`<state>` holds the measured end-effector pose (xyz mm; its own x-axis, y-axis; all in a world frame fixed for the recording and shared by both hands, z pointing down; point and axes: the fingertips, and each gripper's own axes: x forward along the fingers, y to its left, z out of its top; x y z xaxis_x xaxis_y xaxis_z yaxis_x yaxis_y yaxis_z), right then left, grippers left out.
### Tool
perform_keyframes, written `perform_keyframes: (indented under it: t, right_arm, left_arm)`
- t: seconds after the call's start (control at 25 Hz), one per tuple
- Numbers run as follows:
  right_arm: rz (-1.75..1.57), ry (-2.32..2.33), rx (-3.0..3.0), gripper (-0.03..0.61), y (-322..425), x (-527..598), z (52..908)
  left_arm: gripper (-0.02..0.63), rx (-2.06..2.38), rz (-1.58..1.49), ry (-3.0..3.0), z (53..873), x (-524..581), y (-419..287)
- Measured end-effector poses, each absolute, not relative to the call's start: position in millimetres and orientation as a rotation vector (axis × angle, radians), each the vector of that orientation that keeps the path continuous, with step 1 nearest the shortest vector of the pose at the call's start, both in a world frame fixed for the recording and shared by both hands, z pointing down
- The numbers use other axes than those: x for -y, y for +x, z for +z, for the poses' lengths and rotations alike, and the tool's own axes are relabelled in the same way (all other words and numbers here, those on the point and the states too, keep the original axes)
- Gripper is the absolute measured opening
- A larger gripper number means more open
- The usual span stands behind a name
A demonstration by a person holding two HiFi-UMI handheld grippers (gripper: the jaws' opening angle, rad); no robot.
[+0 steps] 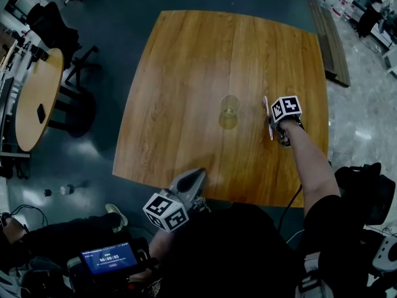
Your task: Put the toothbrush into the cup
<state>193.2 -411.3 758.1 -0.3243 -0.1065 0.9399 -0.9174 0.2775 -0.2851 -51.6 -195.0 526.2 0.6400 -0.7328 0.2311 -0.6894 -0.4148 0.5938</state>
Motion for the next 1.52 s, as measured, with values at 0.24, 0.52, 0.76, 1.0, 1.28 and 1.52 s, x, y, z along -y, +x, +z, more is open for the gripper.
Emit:
perform_keyframes:
  t: [0.24,0.52,0.76,1.0,1.28,1.52]
  right_arm:
    - [1.194,1.107,1.965,0.041,166.6,438.4,706.1]
    - [1.095,1.325,2.485,0.04,119.1,470.7,595.5]
    - [0.888,1.443,2.713,0.04,74.4,470.1,551.6]
    - [0.836,1.432,2.637,0.04,41.6,458.5,591.1]
    - [0.785,1.397,2.581,0.041,28.5,457.6,612.6]
    - [0.701,1.341,2.54,0.043,24.3,453.7,620.7]
  left_arm:
    - [0.003,1.092,-0.09,2.211,517.2,193.1,-55.3]
    - [0.003,1.082,-0.09,2.225,517.3,190.2,-56.6]
    - [0.003,1.101,-0.085,2.211,522.0,186.7,-63.2]
    - [0.003,1.157,-0.081,2.186,522.6,177.9,-72.1]
    - [0.003,1.21,-0.091,2.143,525.5,171.6,-91.1]
    - [0.003,1.219,-0.093,2.137,527.3,170.5,-93.6]
